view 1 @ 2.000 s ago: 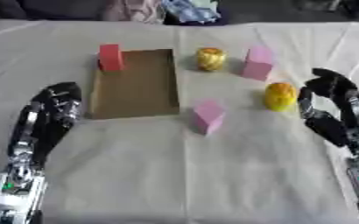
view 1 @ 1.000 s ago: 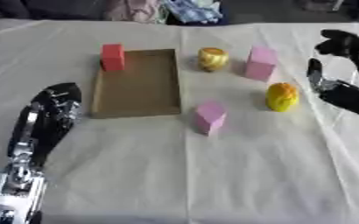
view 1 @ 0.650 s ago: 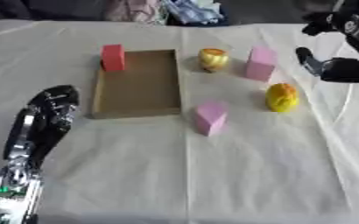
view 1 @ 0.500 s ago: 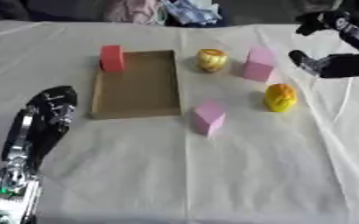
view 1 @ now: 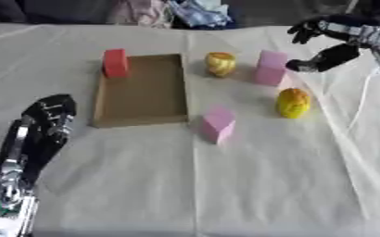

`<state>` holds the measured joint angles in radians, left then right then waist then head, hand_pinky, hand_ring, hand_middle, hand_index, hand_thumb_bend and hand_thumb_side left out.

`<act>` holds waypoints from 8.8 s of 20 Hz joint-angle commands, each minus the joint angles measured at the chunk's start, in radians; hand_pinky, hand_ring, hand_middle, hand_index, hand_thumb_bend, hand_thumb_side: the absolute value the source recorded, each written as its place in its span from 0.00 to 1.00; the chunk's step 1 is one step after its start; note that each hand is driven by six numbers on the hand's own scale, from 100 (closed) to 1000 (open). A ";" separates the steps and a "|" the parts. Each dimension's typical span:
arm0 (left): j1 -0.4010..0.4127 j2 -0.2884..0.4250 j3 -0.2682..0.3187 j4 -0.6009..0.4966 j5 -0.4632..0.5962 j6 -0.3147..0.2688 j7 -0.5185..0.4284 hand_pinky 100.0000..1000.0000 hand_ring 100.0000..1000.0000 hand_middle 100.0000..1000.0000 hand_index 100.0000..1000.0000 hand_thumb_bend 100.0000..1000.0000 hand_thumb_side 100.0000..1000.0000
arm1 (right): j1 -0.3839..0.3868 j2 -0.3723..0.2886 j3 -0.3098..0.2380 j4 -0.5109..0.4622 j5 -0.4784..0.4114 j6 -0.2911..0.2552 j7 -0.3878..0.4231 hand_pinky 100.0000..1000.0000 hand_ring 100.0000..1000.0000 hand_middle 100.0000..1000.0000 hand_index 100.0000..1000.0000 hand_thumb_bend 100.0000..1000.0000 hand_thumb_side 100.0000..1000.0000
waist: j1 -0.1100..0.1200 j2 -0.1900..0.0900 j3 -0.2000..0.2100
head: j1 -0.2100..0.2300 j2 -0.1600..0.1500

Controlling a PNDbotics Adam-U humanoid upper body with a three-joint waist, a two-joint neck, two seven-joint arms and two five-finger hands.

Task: Pick up objects on the table and place them in the box.

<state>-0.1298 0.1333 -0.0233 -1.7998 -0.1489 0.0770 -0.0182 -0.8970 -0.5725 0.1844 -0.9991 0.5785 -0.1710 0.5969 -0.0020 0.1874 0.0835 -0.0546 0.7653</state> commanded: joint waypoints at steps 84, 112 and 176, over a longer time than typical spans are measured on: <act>-0.037 0.006 -0.039 -0.020 0.008 -0.008 -0.046 0.70 0.73 0.69 0.74 0.15 0.51 | -0.241 0.349 -0.034 0.213 0.555 -0.062 -0.429 0.86 0.65 0.53 0.51 0.00 0.00 | -0.001 0.016 0.144 | -0.115 -0.027; -0.048 0.000 -0.043 -0.022 0.011 -0.009 -0.054 0.71 0.73 0.68 0.74 0.15 0.51 | -0.213 0.461 -0.018 0.233 0.854 0.113 -0.609 0.89 0.75 0.67 0.74 0.47 0.57 | -0.004 0.027 0.183 | -0.135 -0.029; -0.033 0.006 -0.023 -0.022 0.003 -0.008 -0.046 0.72 0.74 0.68 0.74 0.14 0.51 | -0.169 0.286 -0.039 0.227 0.651 0.117 -0.558 0.82 0.60 0.47 0.45 0.00 0.00 | 0.014 0.017 0.101 | -0.115 -0.041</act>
<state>-0.1542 0.1317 -0.0514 -1.8004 -0.1454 0.0706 -0.0612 -1.0386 -0.2759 0.1423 -0.7391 1.2530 -0.0543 0.0533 -0.0009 0.2158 0.1837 -0.1684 0.7368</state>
